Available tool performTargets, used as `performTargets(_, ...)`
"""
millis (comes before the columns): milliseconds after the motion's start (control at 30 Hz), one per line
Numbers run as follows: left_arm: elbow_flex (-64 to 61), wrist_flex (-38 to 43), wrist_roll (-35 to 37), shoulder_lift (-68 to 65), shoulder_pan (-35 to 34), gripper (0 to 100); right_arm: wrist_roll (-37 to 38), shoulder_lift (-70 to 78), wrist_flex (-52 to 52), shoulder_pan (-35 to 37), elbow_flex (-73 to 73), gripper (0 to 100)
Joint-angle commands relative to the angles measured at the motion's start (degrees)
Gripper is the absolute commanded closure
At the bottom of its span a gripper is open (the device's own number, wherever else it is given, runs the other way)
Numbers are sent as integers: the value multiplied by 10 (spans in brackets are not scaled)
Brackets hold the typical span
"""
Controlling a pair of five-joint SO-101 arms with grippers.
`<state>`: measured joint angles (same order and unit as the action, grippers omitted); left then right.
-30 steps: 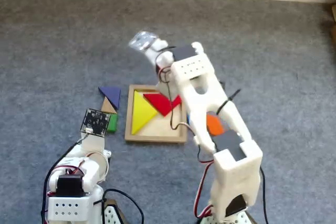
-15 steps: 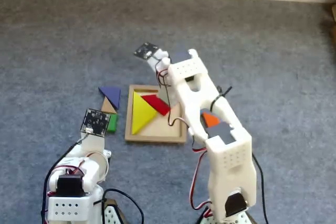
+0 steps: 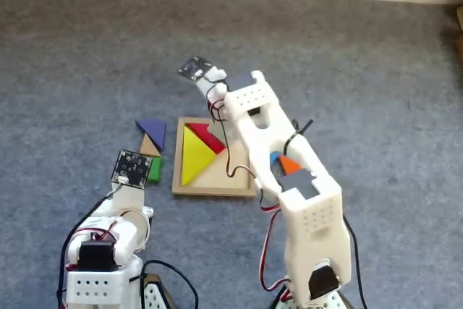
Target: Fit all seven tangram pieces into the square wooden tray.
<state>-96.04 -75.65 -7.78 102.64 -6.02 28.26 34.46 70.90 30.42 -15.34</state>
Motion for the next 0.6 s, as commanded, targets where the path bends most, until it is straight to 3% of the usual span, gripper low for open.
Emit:
performTargets(0,-11,-2,-5,18,4,994,-9,5,-17,24,1,993)
performTargets(567,-11,-2,-5,18,4,994,-9,-21,47,44,0,993)
